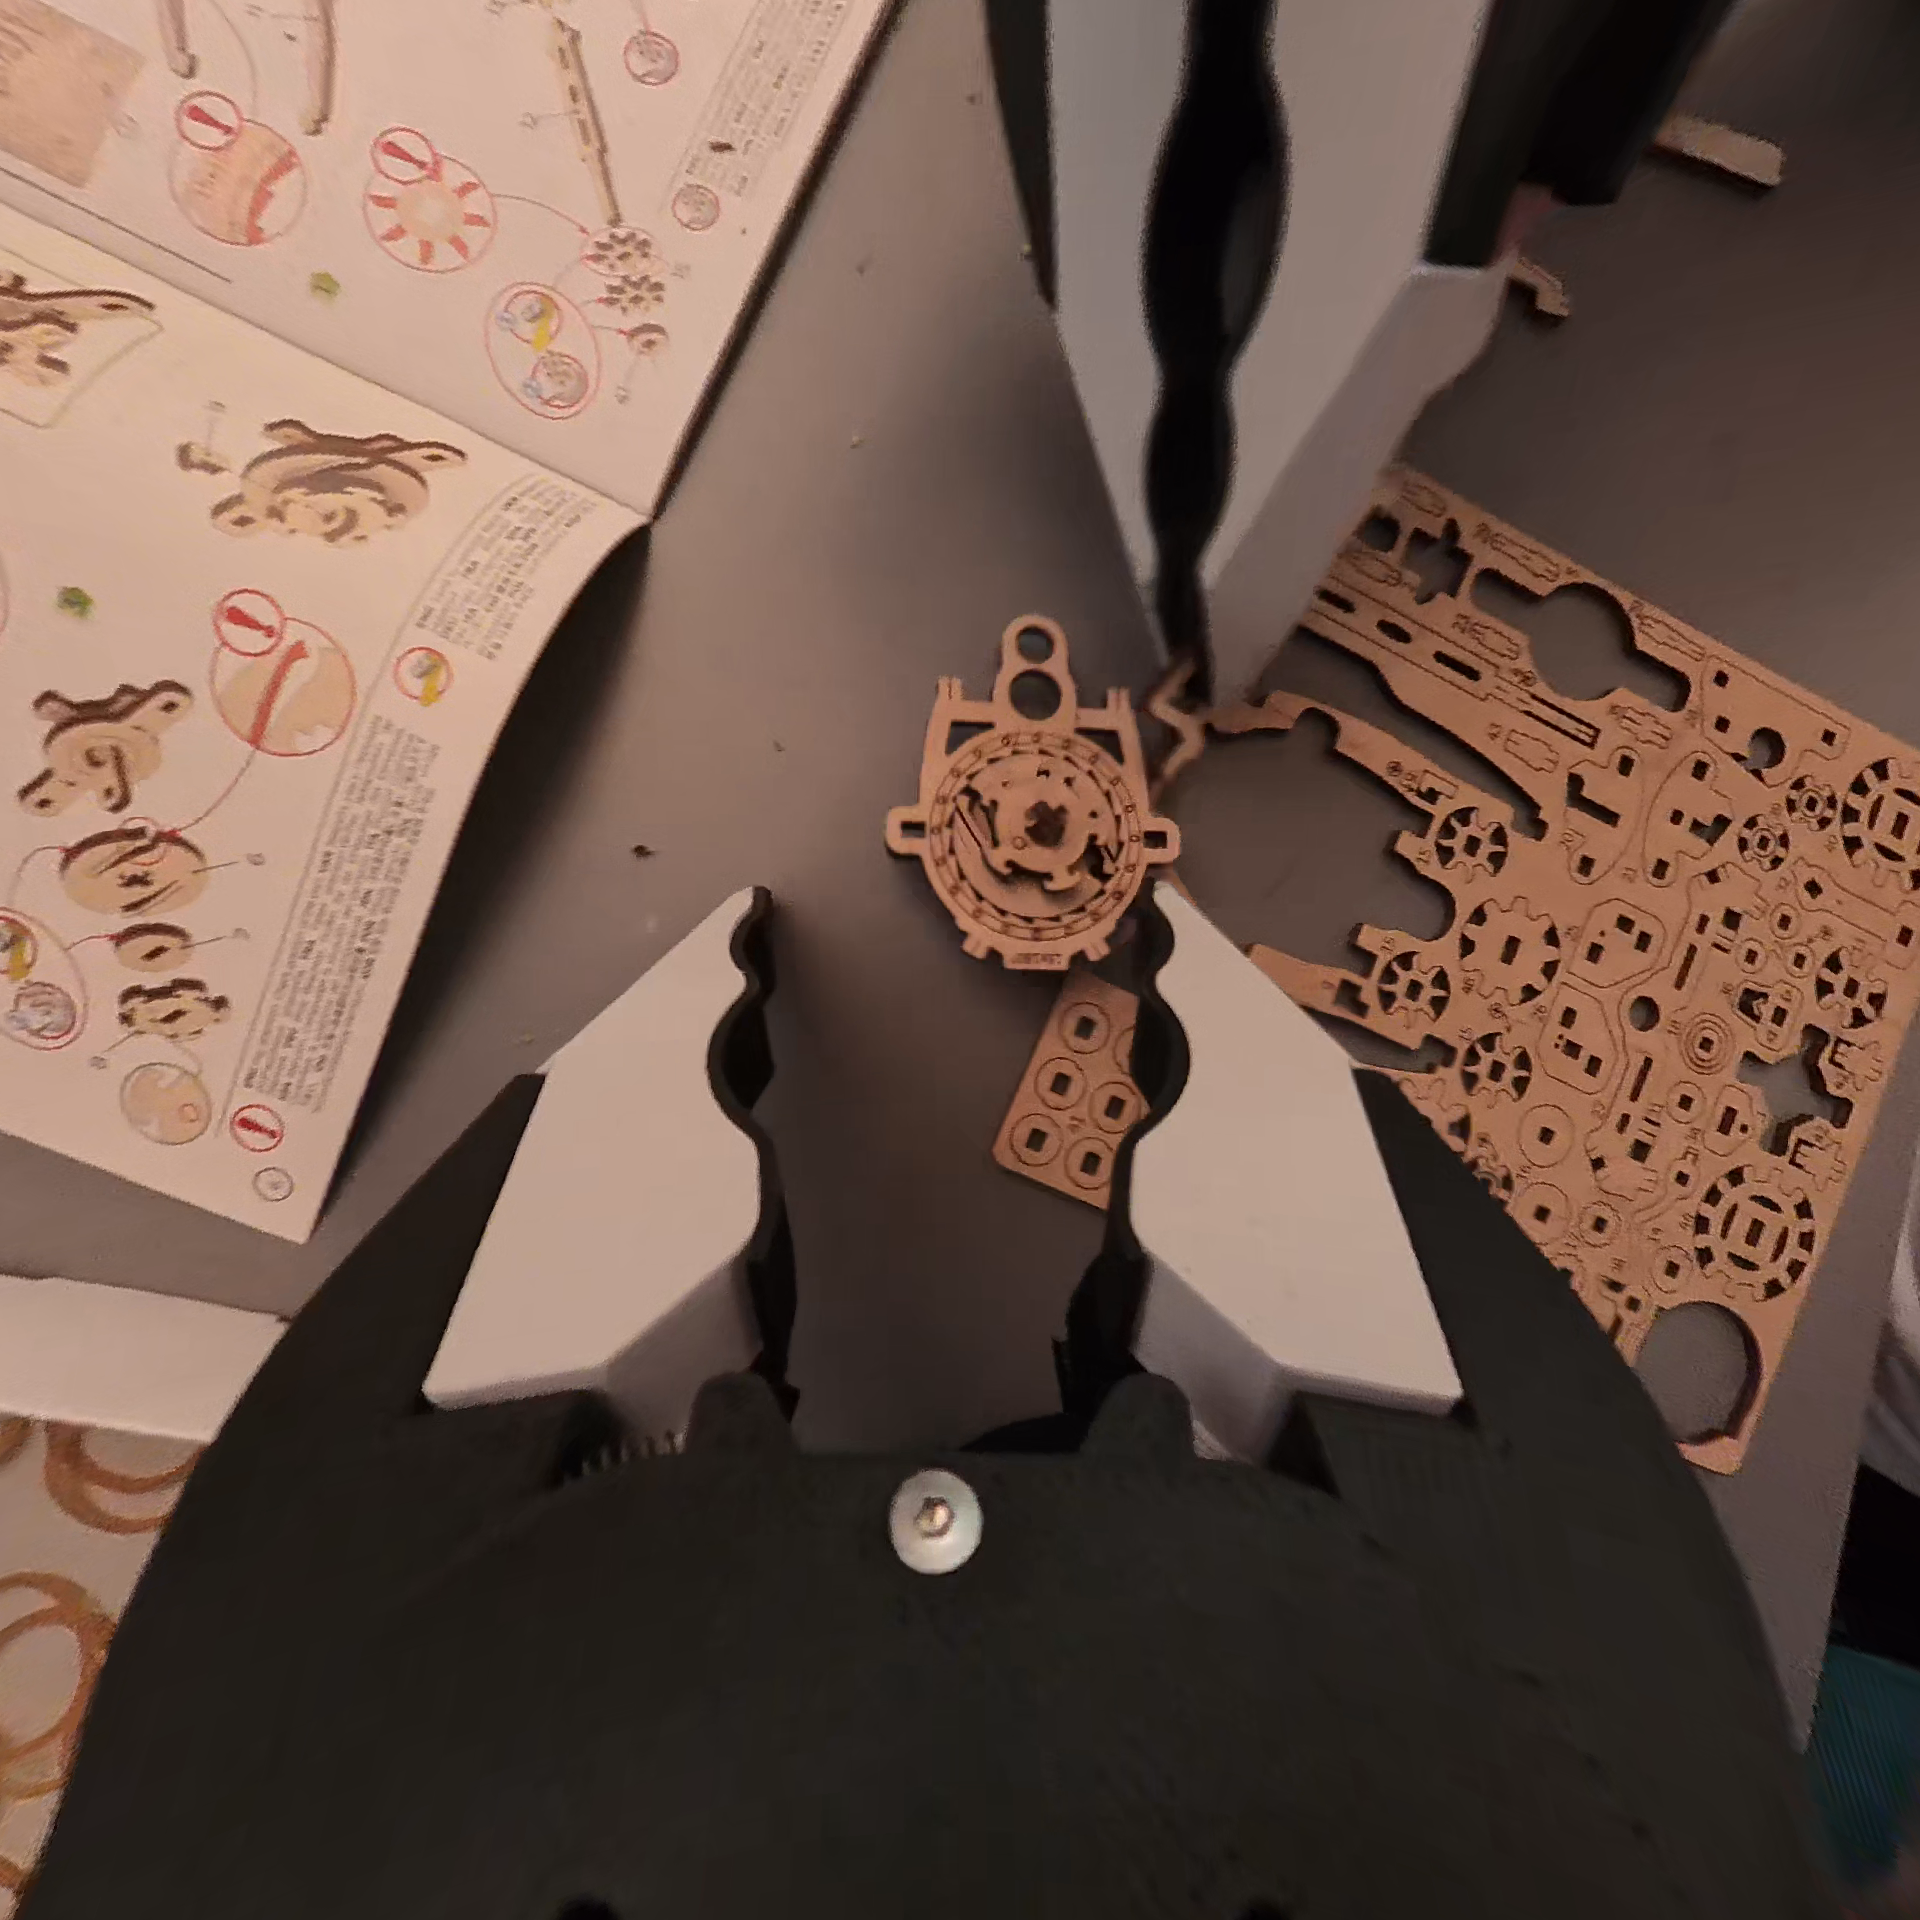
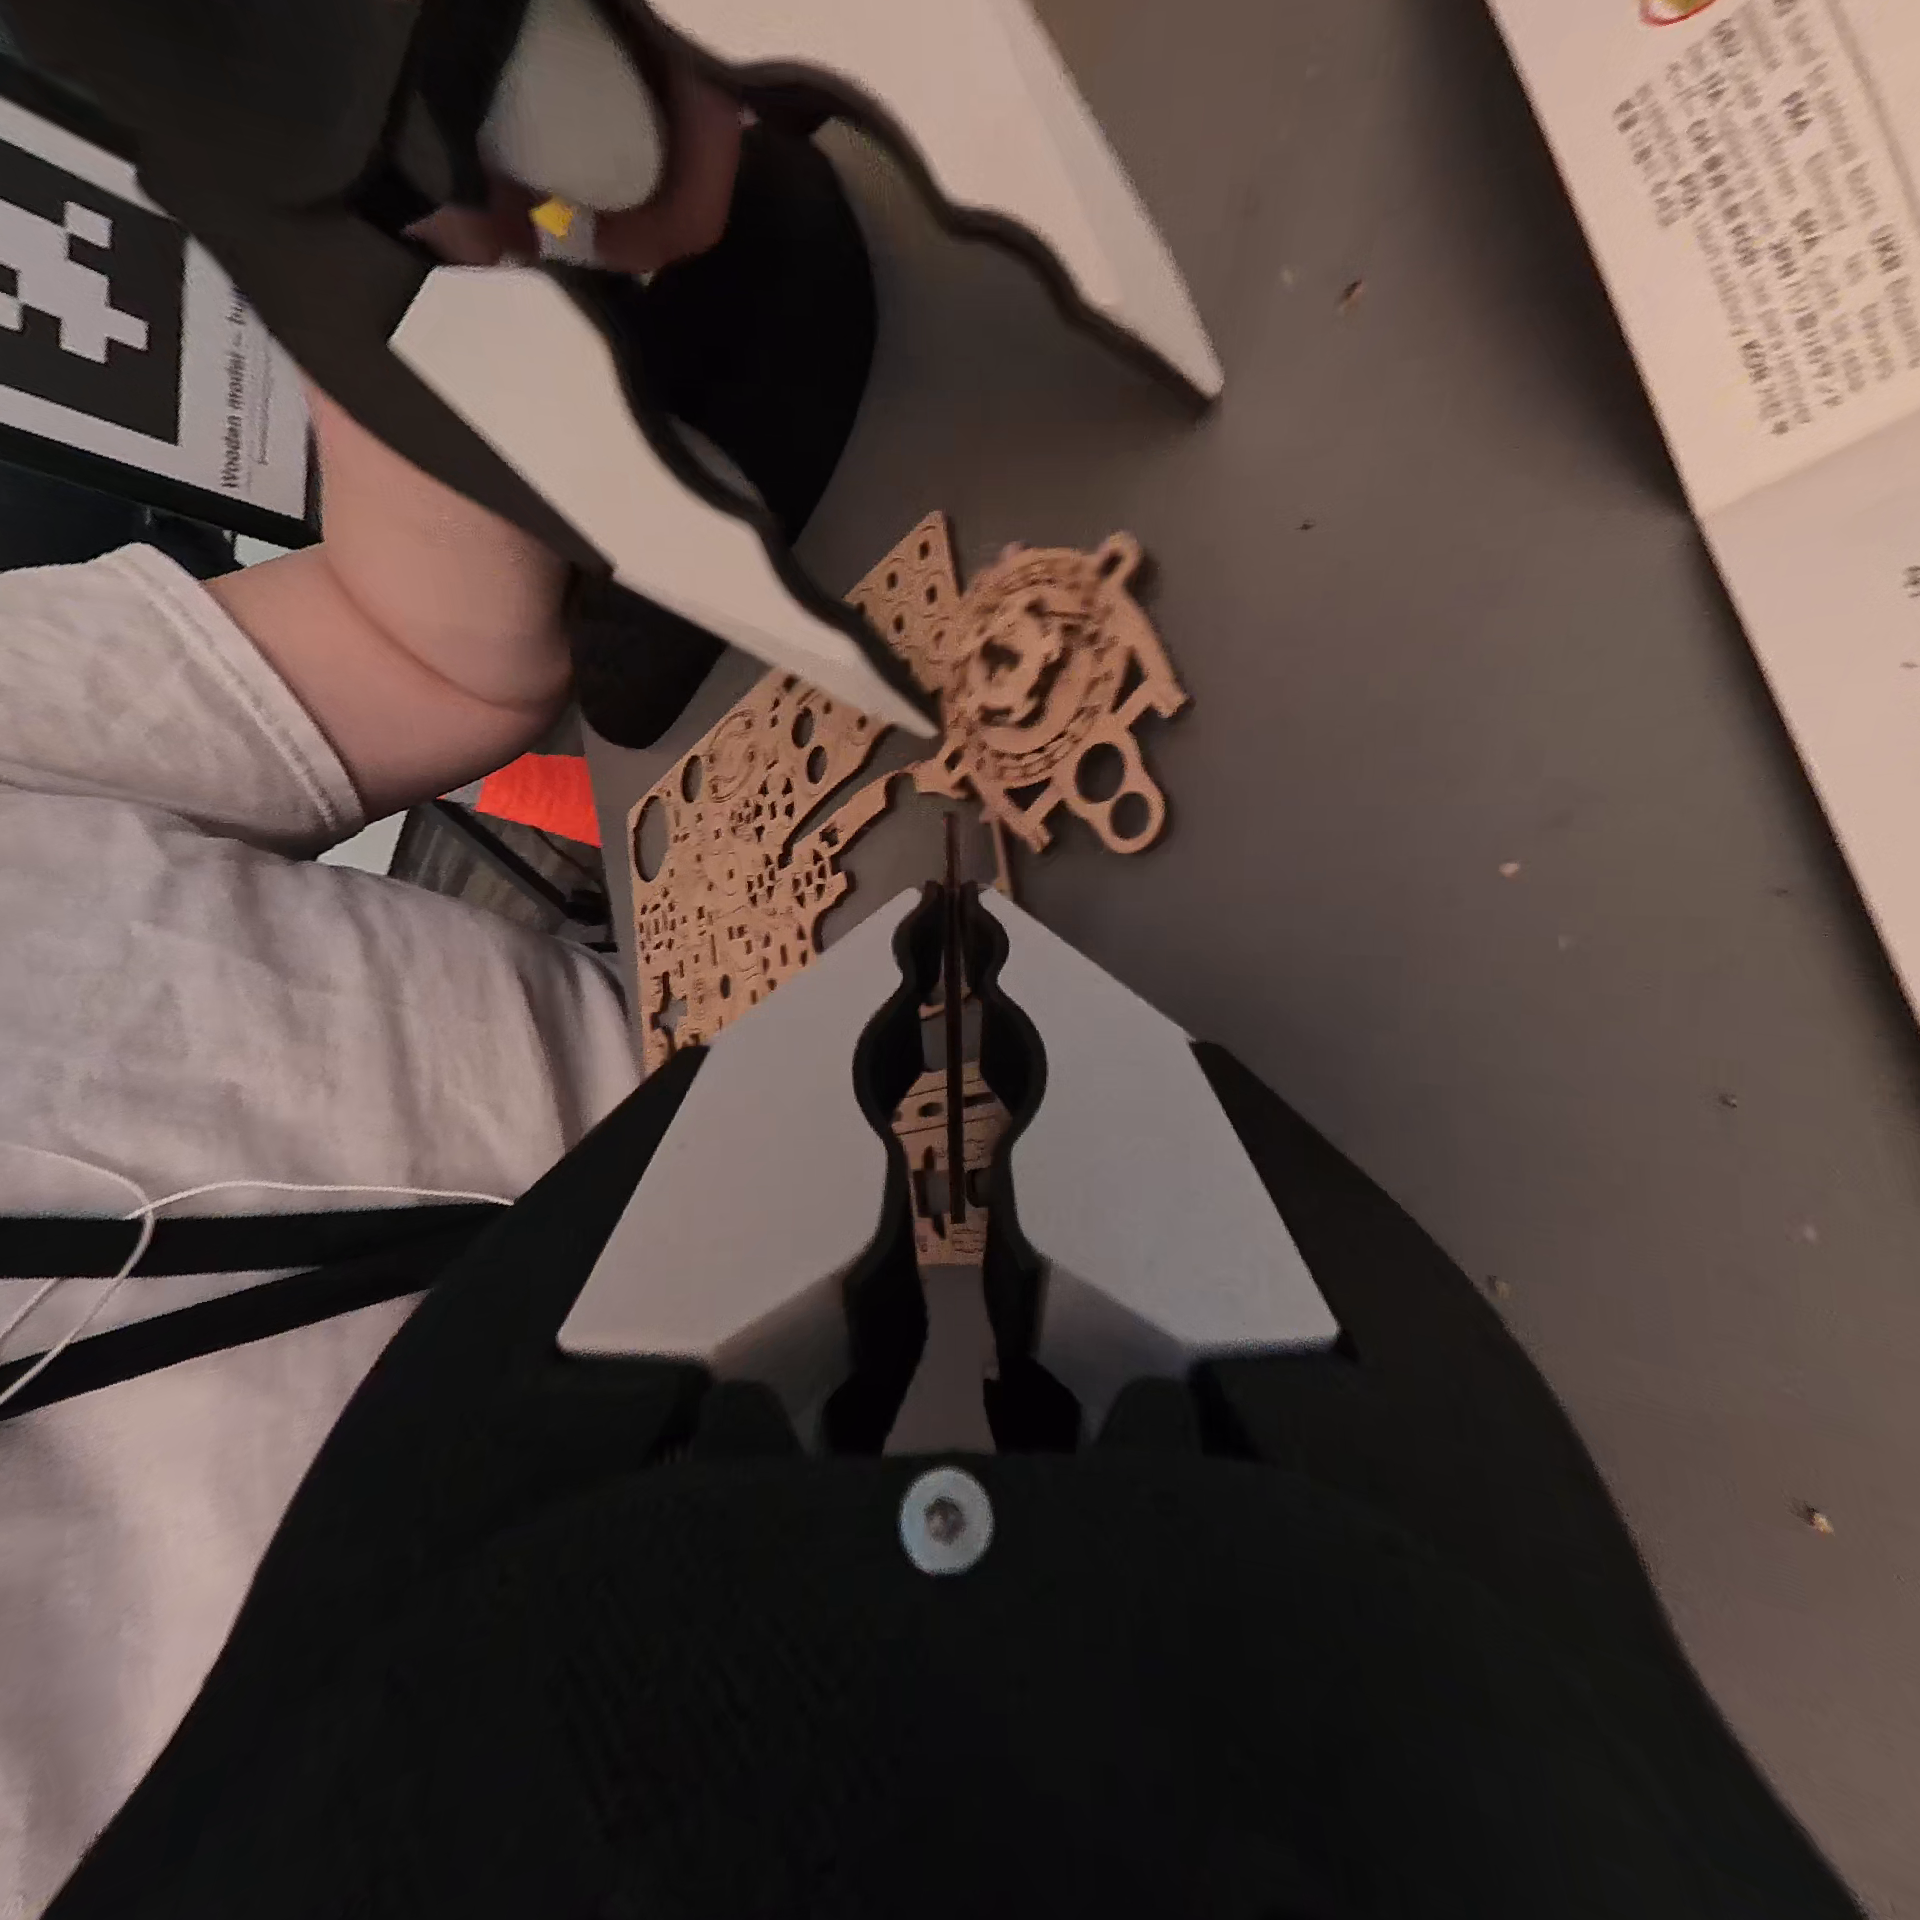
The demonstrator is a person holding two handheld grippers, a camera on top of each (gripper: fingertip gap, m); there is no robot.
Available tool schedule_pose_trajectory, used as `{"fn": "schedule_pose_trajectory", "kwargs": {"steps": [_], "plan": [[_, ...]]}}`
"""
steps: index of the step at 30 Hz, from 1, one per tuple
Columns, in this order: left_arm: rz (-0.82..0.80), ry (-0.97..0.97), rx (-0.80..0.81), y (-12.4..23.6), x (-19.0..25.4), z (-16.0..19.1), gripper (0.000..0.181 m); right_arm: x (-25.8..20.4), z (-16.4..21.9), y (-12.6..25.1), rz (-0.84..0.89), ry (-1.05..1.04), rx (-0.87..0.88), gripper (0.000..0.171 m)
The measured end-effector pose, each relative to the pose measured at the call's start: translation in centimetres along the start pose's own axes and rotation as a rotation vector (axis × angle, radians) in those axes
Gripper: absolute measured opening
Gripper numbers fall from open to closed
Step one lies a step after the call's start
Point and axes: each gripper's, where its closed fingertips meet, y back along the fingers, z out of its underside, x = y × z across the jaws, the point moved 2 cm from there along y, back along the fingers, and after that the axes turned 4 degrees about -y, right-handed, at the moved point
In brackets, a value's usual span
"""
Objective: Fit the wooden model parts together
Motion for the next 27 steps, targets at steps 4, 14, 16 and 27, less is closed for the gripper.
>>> {"fn": "schedule_pose_trajectory", "kwargs": {"steps": [4, 14, 16, 27], "plan": [[0.022, 0.055, 0.046, 0.5, -0.9, 0.2, 0.063, 0.1, -0.2, 0.6, 0.017, 0.031, 0.013, 0.001], [0.255, 0.243, 0.136, 1.6, -0.3, 0.2, 0.051, 1.5, -1.9, 2.9, -0.030, -0.066, 0.160, 0.000], [0.275, 0.261, 0.134, 1.2, -0.3, 0.3, 0.054, 1.5, -1.6, 2.4, -0.051, -0.096, 0.139, 0.000], [0.280, 0.284, 0.155, 0.2, 0.2, -0.9, 0.044, 2.1, -1.0, 1.1, -0.064, -0.151, 0.092, 0.000]]}}
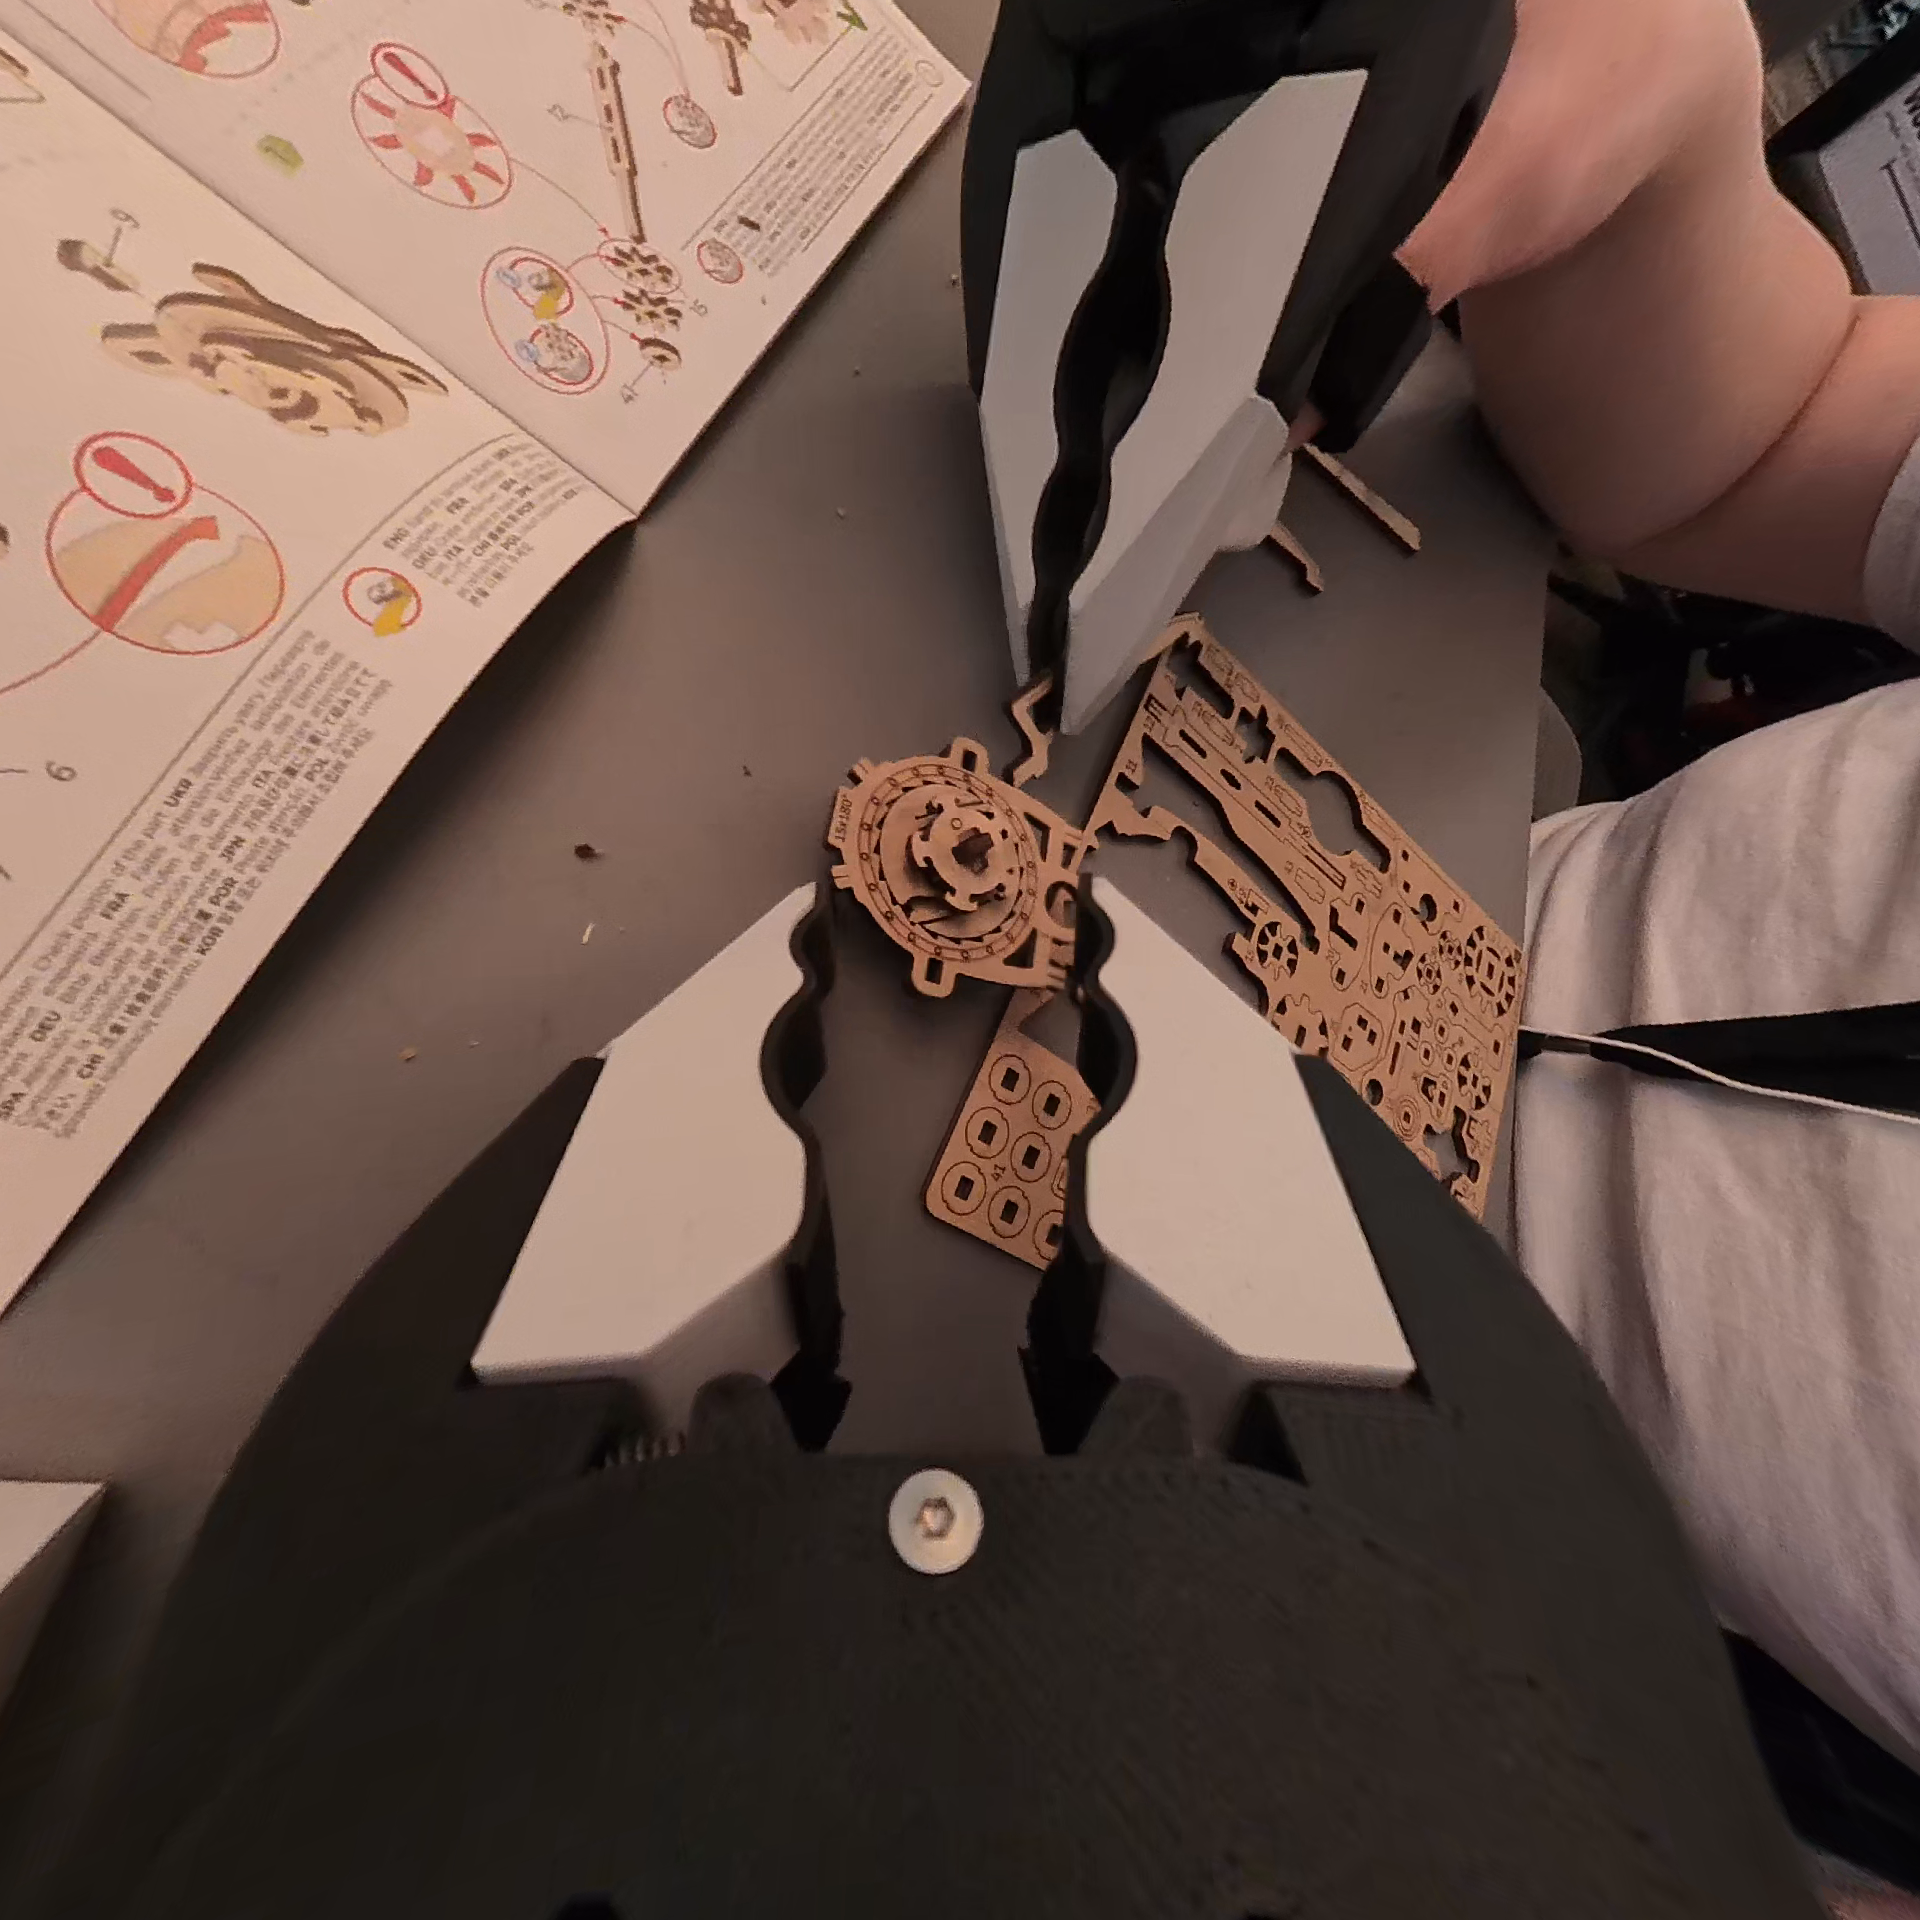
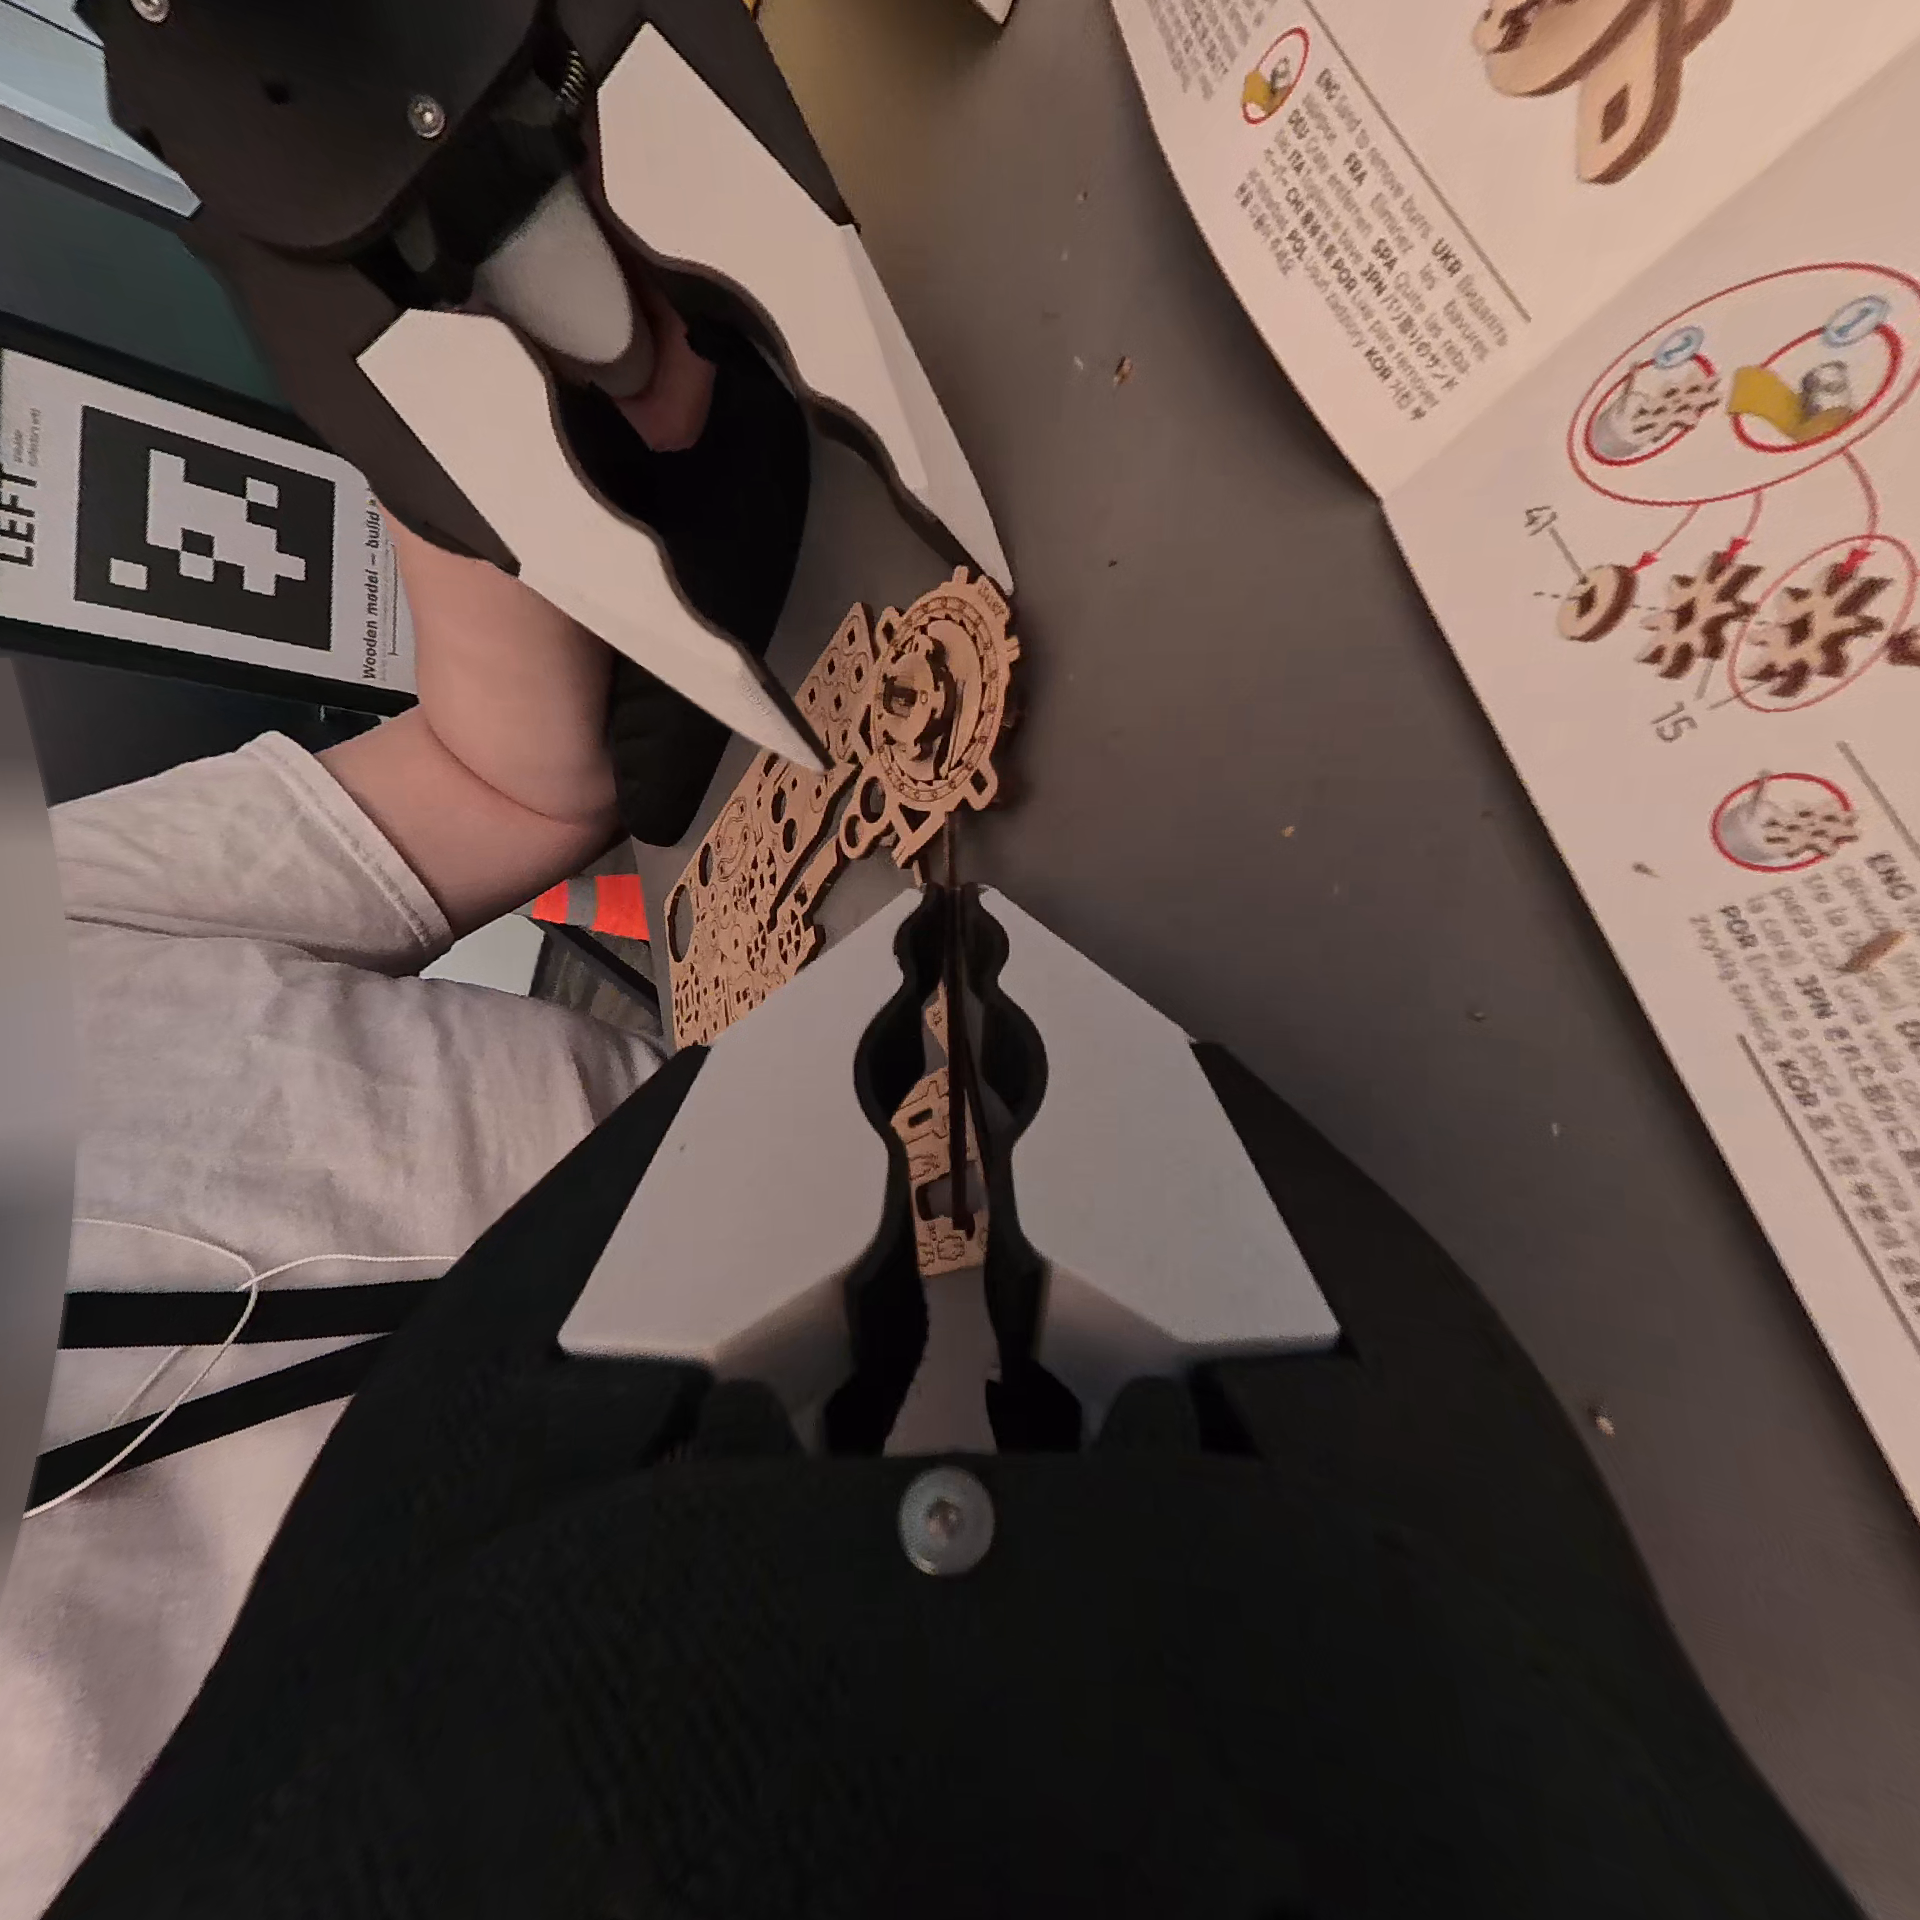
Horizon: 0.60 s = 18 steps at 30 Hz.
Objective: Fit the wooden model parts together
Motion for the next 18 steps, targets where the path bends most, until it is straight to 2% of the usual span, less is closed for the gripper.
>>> {"fn": "schedule_pose_trajectory", "kwargs": {"steps": [3, 8, 13, 18], "plan": [[-0.001, 0.018, -0.015, 0.2, 0.0, 0.3, 0.041, 0.0, 0.0, -0.1, -0.002, 0.000, -0.002, 0.000], [-0.011, 0.016, -0.045, 0.5, 0.3, 0.7, 0.048, 0.2, 0.1, -0.1, 0.001, -0.002, -0.006, 0.000], [-0.138, -0.069, -0.113, 1.2, -0.2, 1.2, 0.060, 0.1, 0.2, -0.2, 0.001, 0.000, -0.012, 0.000], [-0.138, -0.117, -0.063, 0.4, -0.3, 0.3, 0.067, 0.2, 0.2, -0.4, -0.004, -0.005, -0.012, 0.000]]}}
